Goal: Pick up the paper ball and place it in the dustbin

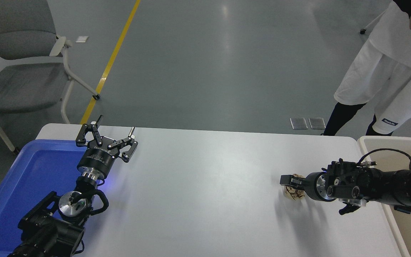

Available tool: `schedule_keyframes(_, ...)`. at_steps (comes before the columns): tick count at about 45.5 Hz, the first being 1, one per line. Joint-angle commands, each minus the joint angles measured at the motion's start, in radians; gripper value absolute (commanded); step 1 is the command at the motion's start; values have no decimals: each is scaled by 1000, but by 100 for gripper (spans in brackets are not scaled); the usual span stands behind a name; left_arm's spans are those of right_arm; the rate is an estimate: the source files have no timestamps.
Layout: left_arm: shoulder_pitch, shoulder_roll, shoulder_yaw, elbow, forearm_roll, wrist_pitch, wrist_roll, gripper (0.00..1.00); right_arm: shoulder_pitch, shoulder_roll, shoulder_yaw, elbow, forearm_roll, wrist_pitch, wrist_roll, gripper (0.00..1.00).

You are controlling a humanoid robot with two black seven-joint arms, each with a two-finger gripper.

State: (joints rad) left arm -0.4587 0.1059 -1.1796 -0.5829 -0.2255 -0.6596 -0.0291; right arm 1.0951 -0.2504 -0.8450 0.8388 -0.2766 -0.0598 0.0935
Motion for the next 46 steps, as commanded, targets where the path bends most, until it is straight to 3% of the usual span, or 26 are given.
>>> schedule_keyframes(1, 0, 0, 0, 0, 0, 0, 0, 99, -6, 0, -43, 2, 10, -12, -1, 0)
schedule_keyframes(13, 0, 0, 0, 0, 0, 0, 0, 99, 9, -21, -49, 16, 10, -11, -3, 0)
schedule_keyframes(27, 0, 0, 0, 0, 0, 0, 0, 99, 215, -216, -80, 207, 0, 37, -5, 0)
schedule_keyframes(40, 0, 0, 0, 0, 0, 0, 0, 99, 489, -385, -189, 382, -6, 259, -3, 0)
schedule_keyframes(46, 0, 0, 0, 0, 0, 0, 0, 99, 678, -412, -301, 445, -6, 379, -3, 0)
